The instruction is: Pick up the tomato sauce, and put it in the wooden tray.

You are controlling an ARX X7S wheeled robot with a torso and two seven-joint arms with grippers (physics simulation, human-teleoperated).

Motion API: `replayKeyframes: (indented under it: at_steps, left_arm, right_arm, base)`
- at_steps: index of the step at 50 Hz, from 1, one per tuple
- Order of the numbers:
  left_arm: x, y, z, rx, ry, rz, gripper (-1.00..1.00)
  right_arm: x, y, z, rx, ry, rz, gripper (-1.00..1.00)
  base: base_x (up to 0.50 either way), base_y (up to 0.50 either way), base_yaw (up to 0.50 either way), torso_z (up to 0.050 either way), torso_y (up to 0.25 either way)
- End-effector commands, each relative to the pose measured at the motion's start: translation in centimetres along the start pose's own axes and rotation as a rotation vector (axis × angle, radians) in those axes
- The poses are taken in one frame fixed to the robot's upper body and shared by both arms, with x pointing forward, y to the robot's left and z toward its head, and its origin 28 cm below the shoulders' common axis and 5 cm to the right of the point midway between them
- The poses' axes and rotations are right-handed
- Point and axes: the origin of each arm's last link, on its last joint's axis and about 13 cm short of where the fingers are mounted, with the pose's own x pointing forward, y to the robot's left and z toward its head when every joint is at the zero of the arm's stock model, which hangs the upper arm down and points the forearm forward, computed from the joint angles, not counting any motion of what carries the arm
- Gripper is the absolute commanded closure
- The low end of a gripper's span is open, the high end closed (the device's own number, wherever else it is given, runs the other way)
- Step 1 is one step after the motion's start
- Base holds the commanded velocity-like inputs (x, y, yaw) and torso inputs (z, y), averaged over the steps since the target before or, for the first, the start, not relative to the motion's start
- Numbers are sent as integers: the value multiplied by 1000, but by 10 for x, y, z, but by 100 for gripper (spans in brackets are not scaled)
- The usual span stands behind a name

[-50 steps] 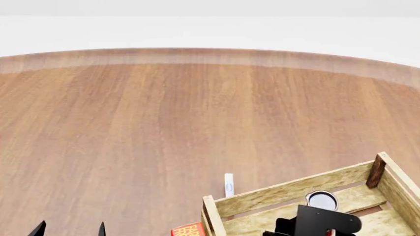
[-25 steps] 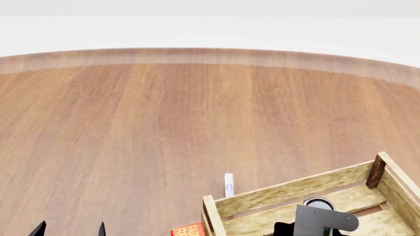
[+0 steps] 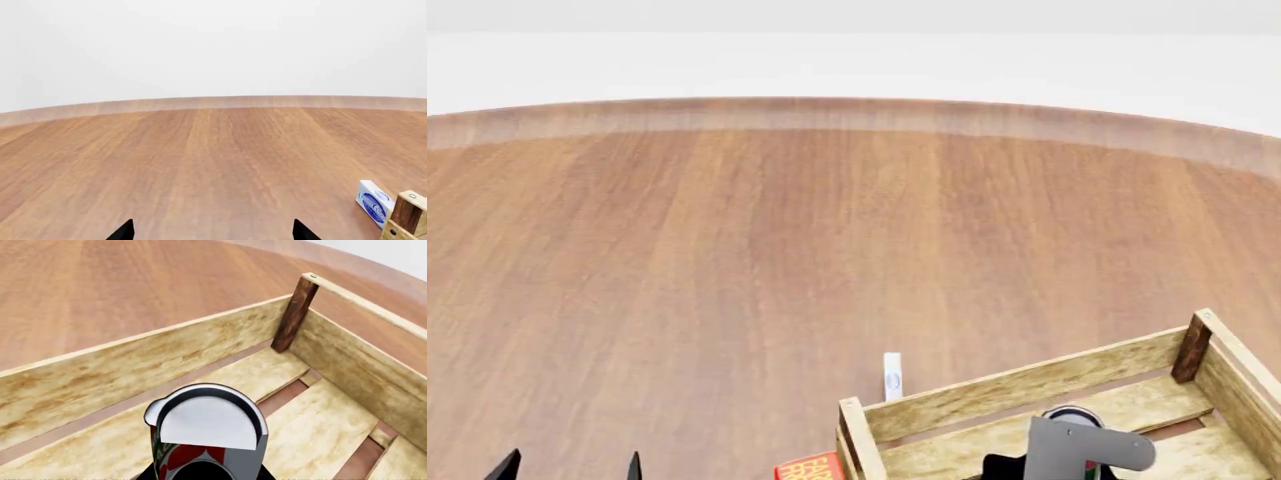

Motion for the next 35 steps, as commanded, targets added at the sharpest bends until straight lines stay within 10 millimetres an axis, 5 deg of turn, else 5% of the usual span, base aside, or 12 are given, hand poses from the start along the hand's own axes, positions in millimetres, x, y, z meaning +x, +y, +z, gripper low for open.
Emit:
replayKeyframes:
  at_steps: [1, 4, 5, 35]
  left_arm:
    - [0, 0, 0, 0, 0, 0, -100]
    - [0, 0, 0, 0, 0, 0, -100]
    - [0, 0, 0, 0, 0, 0, -100]
    - [0, 0, 0, 0, -1, -1, -100]
  right_arm:
    - [0, 0, 1, -29, -4, 8, 100]
    - [0, 0, 1, -30, -7, 15, 100]
    - [0, 1, 1, -38, -9, 20, -100]
    - [1, -2, 0, 1, 7, -4, -100]
  base:
    - [0, 0, 0, 0, 0]
    - [0, 0, 0, 0, 0]
    - [0, 0, 0, 0, 0]
    - [0, 0, 0, 0, 0]
